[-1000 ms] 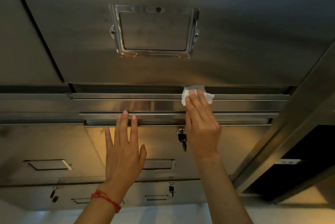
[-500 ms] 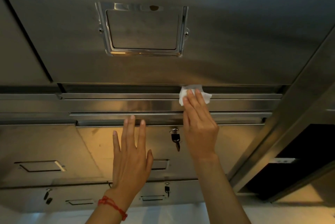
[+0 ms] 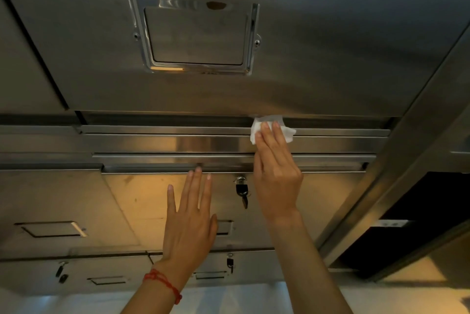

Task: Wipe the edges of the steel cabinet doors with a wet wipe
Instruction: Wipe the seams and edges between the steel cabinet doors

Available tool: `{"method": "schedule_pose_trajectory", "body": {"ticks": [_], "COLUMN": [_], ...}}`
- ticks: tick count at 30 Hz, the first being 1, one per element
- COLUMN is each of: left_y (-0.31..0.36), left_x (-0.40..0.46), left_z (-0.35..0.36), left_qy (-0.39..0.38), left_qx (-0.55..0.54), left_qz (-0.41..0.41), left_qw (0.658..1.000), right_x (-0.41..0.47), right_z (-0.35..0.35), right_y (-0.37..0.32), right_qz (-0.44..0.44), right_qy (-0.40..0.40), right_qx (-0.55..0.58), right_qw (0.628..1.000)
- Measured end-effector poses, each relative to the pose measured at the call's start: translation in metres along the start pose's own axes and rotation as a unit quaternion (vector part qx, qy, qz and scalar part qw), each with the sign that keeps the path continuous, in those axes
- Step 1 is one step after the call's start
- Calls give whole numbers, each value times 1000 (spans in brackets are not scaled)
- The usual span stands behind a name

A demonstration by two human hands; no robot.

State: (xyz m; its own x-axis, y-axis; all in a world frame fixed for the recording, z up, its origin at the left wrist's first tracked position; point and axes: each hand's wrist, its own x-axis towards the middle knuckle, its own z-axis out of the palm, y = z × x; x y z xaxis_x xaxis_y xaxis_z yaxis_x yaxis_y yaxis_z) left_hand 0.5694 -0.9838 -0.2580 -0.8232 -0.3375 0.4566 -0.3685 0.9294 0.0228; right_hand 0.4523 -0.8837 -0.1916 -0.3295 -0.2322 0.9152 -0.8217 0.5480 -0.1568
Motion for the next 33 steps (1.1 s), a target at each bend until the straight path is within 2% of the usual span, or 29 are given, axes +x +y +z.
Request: {"method": "schedule_pose_trajectory", "body": {"ticks": [8, 15, 21, 24, 28, 33], "left_y": [9, 10, 13, 10, 4, 2], "left_x": [8, 8, 7, 7, 6, 6], "left_z": [-1, -1, -4, -4, -1, 4], "left_qy": [10, 26, 13, 6, -42, -51], "left_qx": [16, 18, 1, -6, 0, 13], "left_qz": [-7, -18, -24, -16, -10, -7], "left_qw": [1000, 999, 1000, 1000, 999, 999], "right_x": [1, 1, 3, 2, 1, 2], "right_z": [0, -5, -9, -13, -11, -6], "right_y": [4, 10, 14, 23, 19, 4], "right_qz": [-56, -25, -59, -39, -4, -48], "right_qy": [-43, -2, -38, -14, 23, -24], "right_qx": [-3, -11, -14, -28, -31, -22], "right_qw": [998, 1000, 997, 999, 999, 998]}}
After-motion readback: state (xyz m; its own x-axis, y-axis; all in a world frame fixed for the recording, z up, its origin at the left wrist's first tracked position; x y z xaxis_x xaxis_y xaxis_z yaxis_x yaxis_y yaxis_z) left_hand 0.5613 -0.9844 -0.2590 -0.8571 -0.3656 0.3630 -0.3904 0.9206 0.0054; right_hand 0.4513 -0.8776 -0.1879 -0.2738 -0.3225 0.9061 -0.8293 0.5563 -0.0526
